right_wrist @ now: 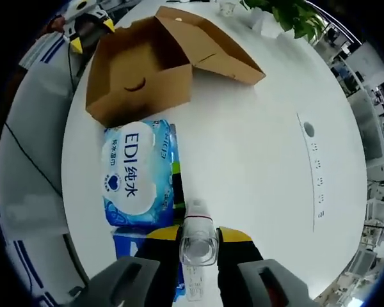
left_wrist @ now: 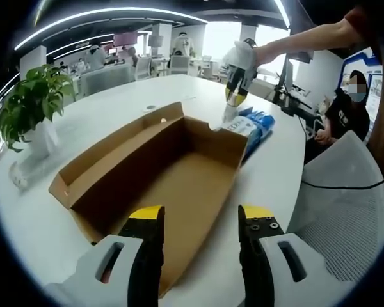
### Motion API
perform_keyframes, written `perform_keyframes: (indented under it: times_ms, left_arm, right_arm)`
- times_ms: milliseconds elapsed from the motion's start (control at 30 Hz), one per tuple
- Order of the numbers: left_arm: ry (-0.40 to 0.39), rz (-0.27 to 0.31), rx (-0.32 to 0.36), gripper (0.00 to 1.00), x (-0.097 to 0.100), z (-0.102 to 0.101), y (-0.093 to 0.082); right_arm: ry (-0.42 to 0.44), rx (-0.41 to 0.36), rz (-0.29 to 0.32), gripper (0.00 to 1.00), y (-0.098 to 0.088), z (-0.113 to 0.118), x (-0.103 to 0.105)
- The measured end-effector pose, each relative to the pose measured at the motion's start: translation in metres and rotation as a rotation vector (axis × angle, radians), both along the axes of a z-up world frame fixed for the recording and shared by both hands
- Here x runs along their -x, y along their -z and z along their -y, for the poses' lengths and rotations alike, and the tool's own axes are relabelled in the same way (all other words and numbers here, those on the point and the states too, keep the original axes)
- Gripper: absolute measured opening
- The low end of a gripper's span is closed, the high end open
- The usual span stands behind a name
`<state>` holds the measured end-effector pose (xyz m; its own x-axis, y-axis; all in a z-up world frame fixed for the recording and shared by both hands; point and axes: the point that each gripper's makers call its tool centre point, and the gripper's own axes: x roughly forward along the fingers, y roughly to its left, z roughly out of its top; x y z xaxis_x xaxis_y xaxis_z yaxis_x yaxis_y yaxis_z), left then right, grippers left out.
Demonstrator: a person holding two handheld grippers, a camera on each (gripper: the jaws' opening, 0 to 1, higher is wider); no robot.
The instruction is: Operate the shoe box by opening the lid, removing the specified soft item, and placing it in the target area until the item is outside and the box remains undamaged.
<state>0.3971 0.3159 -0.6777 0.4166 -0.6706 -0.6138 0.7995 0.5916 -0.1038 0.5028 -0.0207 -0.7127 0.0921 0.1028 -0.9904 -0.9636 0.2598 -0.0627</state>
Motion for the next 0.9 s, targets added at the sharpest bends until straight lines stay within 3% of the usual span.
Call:
perform_keyframes:
  times_ms: [567, 900]
  left_arm:
    - [0.001, -0.001, 0.001, 0.46, -0.0016, 0.0004, 0.0003]
    - [-0.001, -0.002, -0.001, 0.46, -0.0004, -0.0008, 0.0002]
  right_arm:
    - [-0.107, 0.015, 0.01, 0.18, 0.0016, -0.0076, -0.0037]
    - [-0.105, 0.024, 0.014, 0.19, 0.0031, -0.0056, -0.0028]
